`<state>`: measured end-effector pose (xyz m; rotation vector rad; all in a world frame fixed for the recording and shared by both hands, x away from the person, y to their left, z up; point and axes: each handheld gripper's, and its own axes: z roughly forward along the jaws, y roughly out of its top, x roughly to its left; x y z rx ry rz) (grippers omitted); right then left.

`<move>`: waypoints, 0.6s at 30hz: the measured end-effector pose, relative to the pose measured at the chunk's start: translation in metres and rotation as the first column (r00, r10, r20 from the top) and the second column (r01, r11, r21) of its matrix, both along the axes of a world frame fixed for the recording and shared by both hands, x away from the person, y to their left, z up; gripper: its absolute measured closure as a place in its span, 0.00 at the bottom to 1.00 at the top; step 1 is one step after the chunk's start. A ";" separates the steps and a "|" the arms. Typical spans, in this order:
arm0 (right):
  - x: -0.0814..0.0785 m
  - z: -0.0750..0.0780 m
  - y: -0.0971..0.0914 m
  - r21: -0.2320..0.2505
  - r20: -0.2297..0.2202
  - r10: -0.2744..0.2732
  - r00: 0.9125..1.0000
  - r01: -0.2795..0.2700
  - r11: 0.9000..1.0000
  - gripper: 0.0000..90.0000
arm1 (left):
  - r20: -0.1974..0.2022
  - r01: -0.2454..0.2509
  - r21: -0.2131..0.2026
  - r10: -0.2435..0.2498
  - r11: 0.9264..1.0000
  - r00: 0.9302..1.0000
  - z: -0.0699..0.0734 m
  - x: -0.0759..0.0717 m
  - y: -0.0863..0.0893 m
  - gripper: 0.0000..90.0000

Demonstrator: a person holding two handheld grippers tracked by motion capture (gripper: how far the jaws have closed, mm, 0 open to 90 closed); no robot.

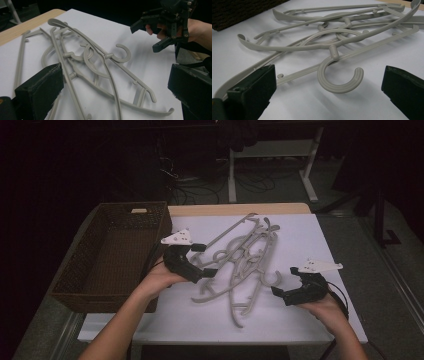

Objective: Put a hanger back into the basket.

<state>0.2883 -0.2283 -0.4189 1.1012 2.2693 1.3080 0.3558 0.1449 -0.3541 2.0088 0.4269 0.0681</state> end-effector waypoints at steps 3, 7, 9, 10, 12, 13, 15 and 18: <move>0.001 -0.001 0.001 -0.014 0.008 -0.002 1.000 0.003 1.000 0.00 | 0.000 0.004 0.008 -0.004 1.000 1.000 -0.004 0.002 -0.010 0.00; 0.001 -0.001 0.003 -0.020 0.010 -0.001 1.000 0.001 1.000 0.00 | -0.001 0.002 0.019 -0.002 1.000 1.000 -0.009 0.004 -0.023 0.00; 0.001 -0.001 0.002 -0.021 0.010 -0.001 1.000 0.001 1.000 0.00 | -0.001 -0.004 0.027 0.004 1.000 1.000 -0.013 0.006 -0.030 0.00; 0.001 -0.001 0.002 -0.022 0.011 -0.001 1.000 0.001 1.000 0.00 | -0.002 -0.005 0.032 0.005 0.999 1.000 -0.015 0.007 -0.033 0.00; 0.001 -0.001 0.002 -0.022 0.012 0.000 1.000 0.000 1.000 0.00 | 0.000 -0.007 0.051 0.007 0.999 1.000 -0.020 0.008 -0.040 0.00; 0.001 -0.001 0.001 -0.020 0.013 -0.001 1.000 0.001 1.000 0.00 | -0.002 -0.008 0.053 0.008 0.999 1.000 -0.024 0.009 -0.043 0.00; 0.001 -0.001 0.001 -0.018 0.012 -0.004 1.000 0.004 1.000 0.00 | -0.014 -0.004 0.062 0.005 0.998 1.000 -0.030 0.010 -0.050 0.00; 0.002 -0.002 0.001 -0.021 0.010 -0.002 1.000 0.003 1.000 0.00 | -0.020 0.000 0.091 0.002 0.996 1.000 -0.040 0.011 -0.059 0.00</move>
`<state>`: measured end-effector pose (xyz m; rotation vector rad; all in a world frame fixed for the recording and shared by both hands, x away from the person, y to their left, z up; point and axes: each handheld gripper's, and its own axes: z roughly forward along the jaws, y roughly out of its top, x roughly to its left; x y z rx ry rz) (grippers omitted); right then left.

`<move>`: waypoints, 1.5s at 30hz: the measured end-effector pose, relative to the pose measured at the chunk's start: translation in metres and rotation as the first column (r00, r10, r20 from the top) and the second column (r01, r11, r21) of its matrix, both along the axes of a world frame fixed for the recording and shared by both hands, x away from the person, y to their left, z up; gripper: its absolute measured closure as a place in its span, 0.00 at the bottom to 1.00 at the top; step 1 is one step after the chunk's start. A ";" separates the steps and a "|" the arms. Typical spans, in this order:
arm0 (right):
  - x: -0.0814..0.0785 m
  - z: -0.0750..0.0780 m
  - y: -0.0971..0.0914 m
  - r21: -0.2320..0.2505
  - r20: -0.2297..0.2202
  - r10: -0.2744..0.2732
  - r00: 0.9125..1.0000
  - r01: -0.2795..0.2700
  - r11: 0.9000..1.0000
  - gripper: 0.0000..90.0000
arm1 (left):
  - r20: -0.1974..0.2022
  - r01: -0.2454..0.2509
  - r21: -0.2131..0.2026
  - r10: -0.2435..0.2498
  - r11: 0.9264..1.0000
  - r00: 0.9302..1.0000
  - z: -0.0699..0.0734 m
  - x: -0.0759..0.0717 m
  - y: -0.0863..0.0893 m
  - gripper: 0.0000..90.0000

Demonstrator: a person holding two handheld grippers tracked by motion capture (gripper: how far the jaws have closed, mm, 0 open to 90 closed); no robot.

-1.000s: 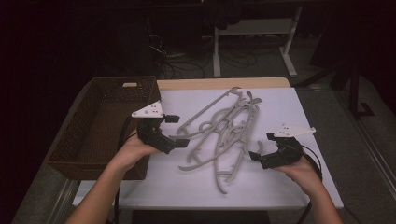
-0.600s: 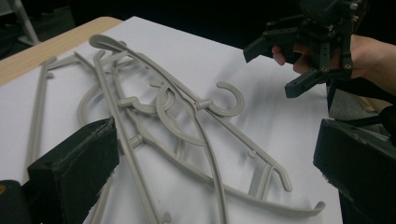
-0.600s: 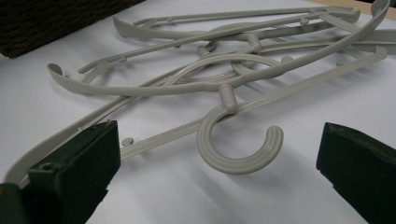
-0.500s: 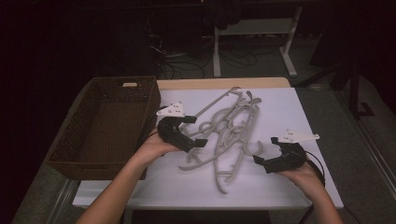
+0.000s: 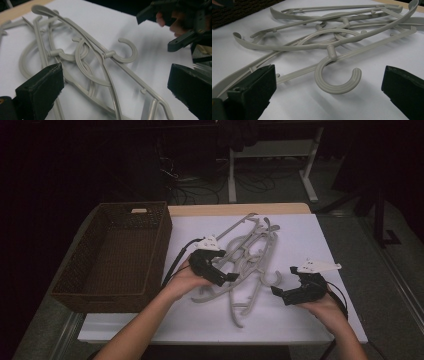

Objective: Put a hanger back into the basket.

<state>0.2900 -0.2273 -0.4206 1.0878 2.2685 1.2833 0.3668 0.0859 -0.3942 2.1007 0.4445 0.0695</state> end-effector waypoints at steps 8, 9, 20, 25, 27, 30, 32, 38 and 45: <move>0.000 0.000 0.000 0.001 0.003 0.001 1.000 -0.001 1.000 0.00 | -0.012 -0.014 0.042 0.014 0.999 1.000 -0.023 0.001 -0.018 0.08; 0.000 0.000 0.000 0.001 0.003 0.002 1.000 -0.002 1.000 0.00 | -0.017 -0.014 0.048 0.015 0.999 1.000 -0.026 0.001 -0.019 0.09; 0.000 0.000 0.000 0.002 0.003 0.002 1.000 -0.002 1.000 0.00 | -0.024 -0.020 0.136 0.024 0.990 0.999 -0.048 -0.003 -0.026 0.32; 0.000 0.000 0.000 0.003 0.001 0.002 1.000 -0.002 1.000 0.00 | -0.007 -0.018 0.173 0.019 0.985 1.000 -0.048 -0.005 -0.029 0.49; 0.000 0.000 0.000 0.003 0.000 0.002 1.000 -0.002 1.000 0.00 | -0.005 -0.018 0.184 0.019 0.983 1.000 -0.049 -0.005 -0.029 0.53; 0.000 0.000 0.000 0.004 0.000 0.003 1.000 -0.003 1.000 0.00 | 0.001 -0.015 0.223 0.015 0.975 1.000 -0.050 -0.006 -0.032 0.60; 0.000 0.000 0.000 0.004 0.001 0.004 1.000 -0.004 1.000 0.00 | 0.007 -0.007 0.256 0.005 0.967 1.000 -0.050 -0.006 -0.034 0.61; 0.001 0.000 0.000 -0.001 0.001 0.007 1.000 -0.007 1.000 0.00 | 0.000 0.001 0.324 -0.001 0.946 1.000 -0.051 -0.005 -0.045 0.72; 0.000 0.001 -0.002 0.006 0.007 0.001 1.000 -0.001 1.000 0.00 | -0.016 0.005 0.362 0.001 0.932 1.000 -0.053 -0.004 -0.053 0.81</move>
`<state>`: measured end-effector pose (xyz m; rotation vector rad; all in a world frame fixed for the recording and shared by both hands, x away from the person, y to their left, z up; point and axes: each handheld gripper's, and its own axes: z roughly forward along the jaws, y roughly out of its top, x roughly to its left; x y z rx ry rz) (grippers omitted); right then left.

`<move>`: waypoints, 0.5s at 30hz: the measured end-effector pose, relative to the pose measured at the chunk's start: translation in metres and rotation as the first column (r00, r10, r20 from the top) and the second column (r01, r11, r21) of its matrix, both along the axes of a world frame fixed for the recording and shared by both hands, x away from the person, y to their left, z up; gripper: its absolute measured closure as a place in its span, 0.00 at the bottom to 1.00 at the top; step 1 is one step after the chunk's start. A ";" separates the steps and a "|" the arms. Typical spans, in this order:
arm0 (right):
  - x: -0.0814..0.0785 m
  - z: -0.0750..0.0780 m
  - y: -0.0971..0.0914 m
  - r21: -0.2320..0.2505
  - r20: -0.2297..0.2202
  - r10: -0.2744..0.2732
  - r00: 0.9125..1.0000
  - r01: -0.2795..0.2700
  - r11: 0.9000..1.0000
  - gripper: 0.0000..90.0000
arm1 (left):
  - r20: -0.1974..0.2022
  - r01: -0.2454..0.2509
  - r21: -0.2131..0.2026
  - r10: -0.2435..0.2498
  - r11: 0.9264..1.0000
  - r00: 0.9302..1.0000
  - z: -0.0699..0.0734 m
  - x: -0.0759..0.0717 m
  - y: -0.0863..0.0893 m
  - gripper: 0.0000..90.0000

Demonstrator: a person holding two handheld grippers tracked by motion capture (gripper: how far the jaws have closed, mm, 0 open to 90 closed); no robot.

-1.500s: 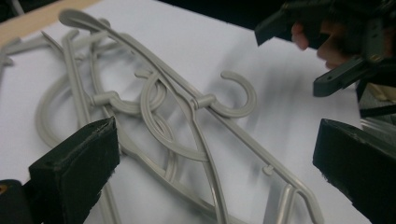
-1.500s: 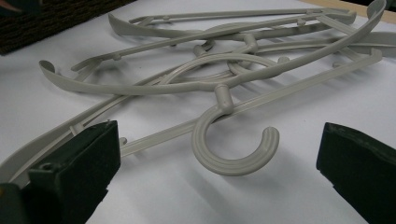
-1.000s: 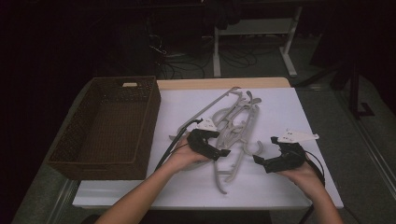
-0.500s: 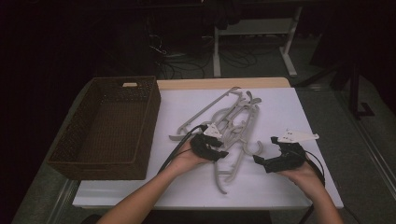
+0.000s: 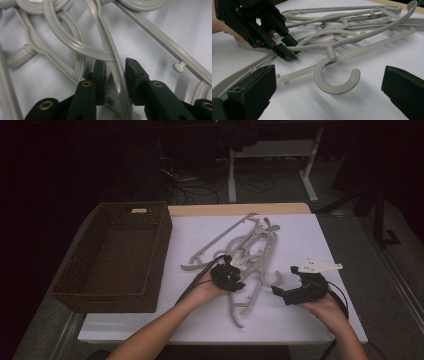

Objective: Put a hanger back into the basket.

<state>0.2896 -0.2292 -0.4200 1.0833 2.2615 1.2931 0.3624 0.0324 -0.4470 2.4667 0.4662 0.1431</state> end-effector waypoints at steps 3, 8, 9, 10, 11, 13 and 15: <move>0.000 0.000 -0.001 0.000 0.003 -0.002 1.000 0.002 1.000 0.00 | -0.004 -0.011 0.006 0.011 1.000 1.000 0.001 0.000 -0.001 0.84; -0.001 0.001 -0.001 0.003 0.005 -0.004 1.000 0.004 1.000 0.00 | -0.012 -0.044 0.008 0.044 0.999 0.999 0.002 0.002 0.001 0.87; -0.001 0.001 -0.001 0.003 0.005 -0.004 1.000 0.004 1.000 0.00 | -0.017 -0.052 0.004 0.052 0.999 0.998 0.003 0.003 0.002 0.87; -0.001 0.001 -0.001 0.004 0.006 -0.005 1.000 0.004 1.000 0.00 | -0.018 -0.059 -0.001 0.059 0.998 0.998 0.004 0.004 0.003 0.89; -0.001 0.001 -0.001 0.003 0.006 -0.005 1.000 0.005 1.000 0.00 | -0.011 -0.054 -0.004 0.054 0.999 0.998 0.006 0.005 0.005 0.90; -0.001 0.001 -0.002 0.003 0.007 -0.006 1.000 0.006 1.000 0.00 | -0.011 -0.053 -0.002 0.053 0.999 0.999 0.007 0.004 0.005 0.90; -0.001 0.001 -0.002 0.004 0.007 -0.006 1.000 0.006 1.000 0.00 | -0.008 -0.052 0.001 0.052 0.999 0.999 0.009 0.003 0.006 0.91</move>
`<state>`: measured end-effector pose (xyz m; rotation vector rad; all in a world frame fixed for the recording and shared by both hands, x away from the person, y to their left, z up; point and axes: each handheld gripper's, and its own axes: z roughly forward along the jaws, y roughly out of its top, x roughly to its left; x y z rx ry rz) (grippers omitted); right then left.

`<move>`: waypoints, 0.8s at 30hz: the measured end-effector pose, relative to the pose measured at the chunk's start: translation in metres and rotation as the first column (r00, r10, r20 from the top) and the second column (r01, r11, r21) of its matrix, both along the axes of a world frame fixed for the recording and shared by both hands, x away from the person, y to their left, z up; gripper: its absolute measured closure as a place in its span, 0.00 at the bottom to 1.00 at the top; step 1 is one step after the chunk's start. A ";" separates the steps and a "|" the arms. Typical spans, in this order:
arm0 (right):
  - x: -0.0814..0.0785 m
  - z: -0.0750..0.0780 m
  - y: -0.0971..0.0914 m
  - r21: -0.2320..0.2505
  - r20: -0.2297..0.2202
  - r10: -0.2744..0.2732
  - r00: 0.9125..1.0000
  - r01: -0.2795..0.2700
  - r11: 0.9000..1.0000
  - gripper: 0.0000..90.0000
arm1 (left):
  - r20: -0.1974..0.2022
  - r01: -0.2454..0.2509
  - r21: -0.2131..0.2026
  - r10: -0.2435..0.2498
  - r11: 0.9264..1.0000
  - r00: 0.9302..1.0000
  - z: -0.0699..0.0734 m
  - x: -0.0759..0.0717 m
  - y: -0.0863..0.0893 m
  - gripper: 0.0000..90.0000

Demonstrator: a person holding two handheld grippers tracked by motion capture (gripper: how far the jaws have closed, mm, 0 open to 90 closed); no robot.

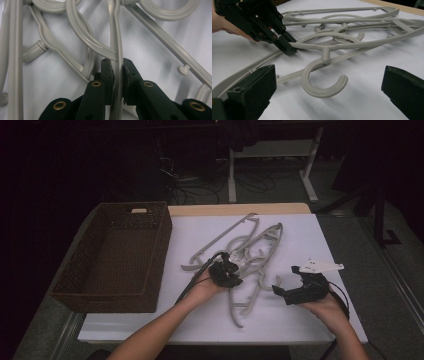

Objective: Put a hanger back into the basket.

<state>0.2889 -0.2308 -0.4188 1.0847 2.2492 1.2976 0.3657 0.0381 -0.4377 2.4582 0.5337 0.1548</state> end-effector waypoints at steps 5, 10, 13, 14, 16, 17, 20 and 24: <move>-0.001 0.002 -0.002 0.011 0.012 0.002 1.000 -0.002 1.000 0.00 | 0.017 0.002 -0.033 -0.002 0.999 1.000 0.014 0.000 0.005 0.91; -0.002 0.004 -0.002 0.026 0.022 0.009 1.000 -0.010 1.000 0.00 | 0.009 -0.013 -0.082 0.013 0.997 1.000 0.032 0.001 0.011 0.91; -0.002 0.004 -0.003 0.029 0.027 0.012 1.000 -0.013 1.000 0.00 | 0.016 -0.033 -0.118 0.035 0.992 0.999 0.052 0.004 0.021 0.91; -0.002 0.004 -0.003 0.030 0.028 0.012 1.000 -0.012 0.999 0.00 | 0.012 -0.043 -0.132 0.045 0.990 0.999 0.057 0.006 0.024 0.91; -0.002 0.004 -0.003 0.031 0.029 0.011 1.000 -0.012 0.999 0.00 | 0.010 -0.049 -0.142 0.051 0.989 0.999 0.062 0.007 0.028 0.91; -0.003 0.004 -0.003 0.032 0.028 0.009 1.000 -0.010 0.999 0.00 | 0.009 -0.054 -0.149 0.056 0.987 0.998 0.068 0.008 0.032 0.91; -0.002 0.004 -0.003 0.032 0.026 0.009 1.000 -0.009 0.999 0.00 | 0.011 -0.073 -0.177 0.076 0.981 0.997 0.091 0.009 0.048 0.91; -0.002 0.004 -0.003 0.031 0.023 0.009 1.000 -0.010 0.999 0.00 | 0.028 -0.094 -0.195 0.102 0.976 0.994 0.112 0.008 0.068 0.91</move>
